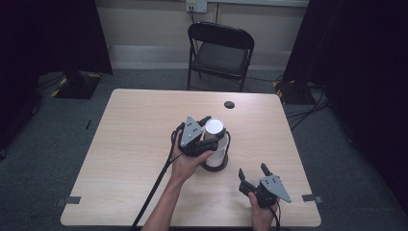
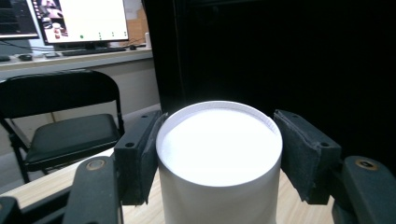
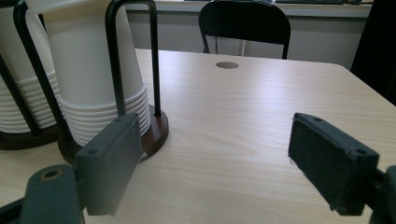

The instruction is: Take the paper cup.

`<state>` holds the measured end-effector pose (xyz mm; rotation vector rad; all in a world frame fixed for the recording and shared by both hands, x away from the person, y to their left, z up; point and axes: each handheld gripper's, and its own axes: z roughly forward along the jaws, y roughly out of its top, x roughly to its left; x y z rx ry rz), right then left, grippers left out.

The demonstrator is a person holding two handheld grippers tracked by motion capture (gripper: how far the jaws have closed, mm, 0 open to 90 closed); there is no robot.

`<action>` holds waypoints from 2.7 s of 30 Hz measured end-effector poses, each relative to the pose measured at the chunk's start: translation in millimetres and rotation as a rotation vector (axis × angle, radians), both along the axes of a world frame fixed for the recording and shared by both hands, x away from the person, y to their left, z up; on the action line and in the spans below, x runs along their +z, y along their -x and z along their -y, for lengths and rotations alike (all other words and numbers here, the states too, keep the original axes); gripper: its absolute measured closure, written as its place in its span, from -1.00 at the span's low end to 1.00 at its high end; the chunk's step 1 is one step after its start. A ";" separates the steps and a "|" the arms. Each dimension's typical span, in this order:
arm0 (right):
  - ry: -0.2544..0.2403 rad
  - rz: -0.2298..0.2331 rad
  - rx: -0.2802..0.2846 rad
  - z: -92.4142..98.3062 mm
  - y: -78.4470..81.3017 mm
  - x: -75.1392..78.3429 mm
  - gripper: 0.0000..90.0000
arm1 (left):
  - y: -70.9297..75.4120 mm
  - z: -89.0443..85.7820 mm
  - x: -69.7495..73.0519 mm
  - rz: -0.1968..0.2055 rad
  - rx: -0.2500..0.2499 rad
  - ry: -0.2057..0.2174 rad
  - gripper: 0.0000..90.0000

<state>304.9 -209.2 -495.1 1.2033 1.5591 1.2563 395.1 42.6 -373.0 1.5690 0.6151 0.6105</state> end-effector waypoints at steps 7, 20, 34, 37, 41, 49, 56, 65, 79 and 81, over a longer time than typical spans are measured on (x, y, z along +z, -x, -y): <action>-0.001 0.000 -0.001 -0.1 0.0 0.0 -0.63 | 5.3 -2.1 7.7 0.025 -0.007 0.005 -0.23; -0.001 0.002 0.000 0.0 0.0 -0.1 -0.63 | 17.5 -18.9 17.9 0.016 -0.019 0.059 -0.23; 0.002 0.005 0.000 0.1 0.1 -0.1 -0.63 | 37.7 -36.8 23.0 0.006 -0.029 0.087 -0.23; 0.002 0.006 -0.001 0.0 0.2 -0.1 -0.63 | 41.0 -39.2 23.5 0.007 -0.034 0.093 -0.23; 0.001 0.006 0.000 0.0 0.3 -0.1 -0.63 | 45.1 -43.5 23.1 0.007 -0.033 0.099 -0.23; 0.042 0.012 0.029 -4.4 1.7 0.0 -0.62 | 56.2 -53.8 15.1 -0.036 -0.063 0.146 -0.23; 0.041 0.007 0.072 -5.1 1.7 0.1 -0.56 | 60.6 -59.0 8.7 -0.077 -0.075 0.153 -0.23; 0.059 0.022 0.138 -13.0 3.0 -0.1 -0.38 | 68.9 -62.1 -4.1 -0.129 -0.081 0.163 -0.23; 0.058 0.103 0.353 -53.5 11.2 -0.1 0.00 | 67.9 -71.4 -28.9 -0.227 -0.066 0.213 -0.23; 0.059 0.115 0.375 -58.6 12.3 0.2 0.05 | 68.9 -73.0 -31.0 -0.240 -0.066 0.230 -0.23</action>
